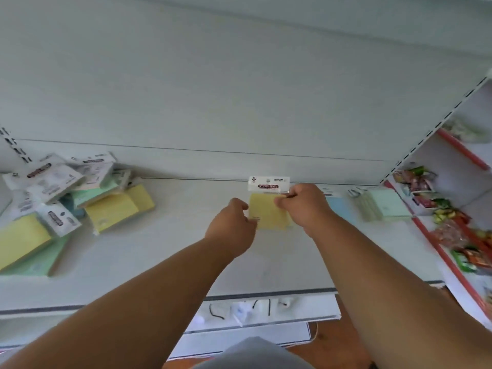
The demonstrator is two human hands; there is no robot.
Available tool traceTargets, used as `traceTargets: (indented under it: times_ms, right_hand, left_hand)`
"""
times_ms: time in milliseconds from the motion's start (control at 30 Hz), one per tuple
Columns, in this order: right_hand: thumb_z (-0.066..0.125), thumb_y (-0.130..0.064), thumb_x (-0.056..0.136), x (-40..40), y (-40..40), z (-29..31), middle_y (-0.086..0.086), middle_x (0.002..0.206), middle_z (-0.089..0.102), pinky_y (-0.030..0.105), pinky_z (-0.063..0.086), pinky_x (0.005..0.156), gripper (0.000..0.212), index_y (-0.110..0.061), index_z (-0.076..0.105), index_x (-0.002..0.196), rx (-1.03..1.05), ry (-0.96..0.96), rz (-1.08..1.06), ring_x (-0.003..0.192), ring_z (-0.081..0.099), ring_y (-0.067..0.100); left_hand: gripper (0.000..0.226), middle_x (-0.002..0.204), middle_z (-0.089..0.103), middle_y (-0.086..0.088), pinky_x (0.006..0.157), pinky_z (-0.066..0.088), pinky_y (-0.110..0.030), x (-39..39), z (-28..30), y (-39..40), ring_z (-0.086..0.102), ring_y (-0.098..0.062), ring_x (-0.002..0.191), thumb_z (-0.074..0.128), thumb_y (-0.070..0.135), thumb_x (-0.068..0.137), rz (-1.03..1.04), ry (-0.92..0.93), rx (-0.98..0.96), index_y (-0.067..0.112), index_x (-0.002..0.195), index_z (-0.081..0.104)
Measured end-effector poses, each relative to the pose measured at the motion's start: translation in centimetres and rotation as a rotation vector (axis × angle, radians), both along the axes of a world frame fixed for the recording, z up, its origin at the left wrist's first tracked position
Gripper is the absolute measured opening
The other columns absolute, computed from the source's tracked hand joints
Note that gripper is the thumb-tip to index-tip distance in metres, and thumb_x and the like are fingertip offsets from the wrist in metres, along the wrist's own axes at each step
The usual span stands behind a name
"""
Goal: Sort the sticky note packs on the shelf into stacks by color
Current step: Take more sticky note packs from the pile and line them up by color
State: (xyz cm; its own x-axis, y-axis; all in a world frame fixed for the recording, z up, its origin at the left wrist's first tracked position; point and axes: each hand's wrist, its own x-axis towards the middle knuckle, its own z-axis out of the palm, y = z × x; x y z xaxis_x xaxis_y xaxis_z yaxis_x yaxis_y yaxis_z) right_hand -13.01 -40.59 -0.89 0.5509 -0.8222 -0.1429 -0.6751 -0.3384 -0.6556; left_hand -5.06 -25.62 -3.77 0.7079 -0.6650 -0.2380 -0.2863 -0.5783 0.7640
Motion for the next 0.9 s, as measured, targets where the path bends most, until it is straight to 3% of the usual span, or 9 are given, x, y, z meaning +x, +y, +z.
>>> traceTargets:
  times_ms: [133, 233, 300, 400, 567, 700, 900]
  right_hand:
    - [0.070, -0.032, 0.081, 0.1, -3.7, -0.5, 0.000, 0.067, 0.053, 0.028, 0.035, 0.064, 0.037, -0.018, 0.043, 0.060, -0.176, 0.138, 0.091, 0.074, 0.053, 0.026]
    - [0.067, -0.036, 0.083, 0.5, -4.5, -1.5, 0.008, 0.098, 0.067, 0.031, 0.040, 0.071, 0.024, -0.014, 0.059, 0.090, -0.233, 0.212, 0.157, 0.096, 0.061, 0.032]
    - [0.067, -0.036, 0.084, 0.3, -4.3, -2.0, 0.010, 0.107, 0.065, 0.034, 0.041, 0.072, 0.036, -0.013, 0.053, 0.108, -0.291, 0.258, 0.174, 0.103, 0.061, 0.033]
    - [0.068, -0.032, 0.085, 0.0, -3.6, -1.5, 0.010, 0.103, 0.063, 0.035, 0.041, 0.065, 0.047, -0.012, 0.040, 0.116, -0.440, 0.274, 0.172, 0.097, 0.063, 0.034]
    - [0.062, -0.032, 0.088, 0.3, -1.3, -1.3, 0.007, 0.097, 0.063, 0.032, 0.040, 0.062, 0.034, -0.013, 0.043, 0.108, -0.435, 0.163, 0.283, 0.088, 0.062, 0.031]
    - [0.056, -0.038, 0.092, 2.2, 1.9, -1.5, 0.001, 0.094, 0.060, 0.030, 0.038, 0.064, 0.021, -0.018, 0.050, 0.098, -0.371, 0.061, 0.422, 0.080, 0.051, 0.022]
    - [0.055, -0.038, 0.090, 8.8, 9.9, -1.2, -0.003, 0.090, 0.060, 0.029, 0.039, 0.064, 0.017, -0.021, 0.053, 0.093, -0.341, -0.019, 0.575, 0.081, 0.056, 0.020]
  left_hand:
    - [0.033, 0.106, 0.066, 0.004, 0.075, 0.047, -0.032, -1.6, -0.2, -4.5, 0.062, -0.022, 0.098, 0.052, 0.035, 0.092, 0.103, -0.175, 0.112, 0.021, 0.122, 0.049]
    - [0.032, 0.111, 0.063, 0.002, 0.074, 0.044, -0.032, -2.1, -0.5, -5.7, 0.061, -0.025, 0.101, 0.053, 0.033, 0.092, 0.139, -0.258, 0.182, 0.021, 0.121, 0.050]
    - [0.028, 0.113, 0.060, 0.000, 0.076, 0.047, -0.034, -2.6, -0.8, -5.8, 0.061, -0.026, 0.101, 0.053, 0.032, 0.092, 0.147, -0.298, 0.202, 0.021, 0.118, 0.051]
    - [0.027, 0.112, 0.061, 0.000, 0.078, 0.049, -0.035, -3.1, -1.2, -5.7, 0.061, -0.026, 0.099, 0.053, 0.037, 0.093, 0.172, -0.286, 0.186, 0.022, 0.115, 0.053]
    - [0.026, 0.104, 0.064, 0.004, 0.072, 0.045, -0.030, -2.3, -1.0, -3.6, 0.061, -0.021, 0.091, 0.050, 0.038, 0.092, 0.266, -0.280, 0.159, 0.025, 0.114, 0.054]
    - [0.023, 0.102, 0.065, 0.005, 0.071, 0.045, -0.029, -1.0, -0.7, 0.1, 0.061, -0.019, 0.091, 0.050, 0.036, 0.091, 0.362, -0.282, 0.159, 0.027, 0.111, 0.056]
    - [0.022, 0.100, 0.066, 0.006, 0.071, 0.045, -0.030, 4.1, 0.0, 8.9, 0.061, -0.020, 0.090, 0.048, 0.036, 0.090, 0.471, -0.307, 0.182, 0.029, 0.110, 0.056]
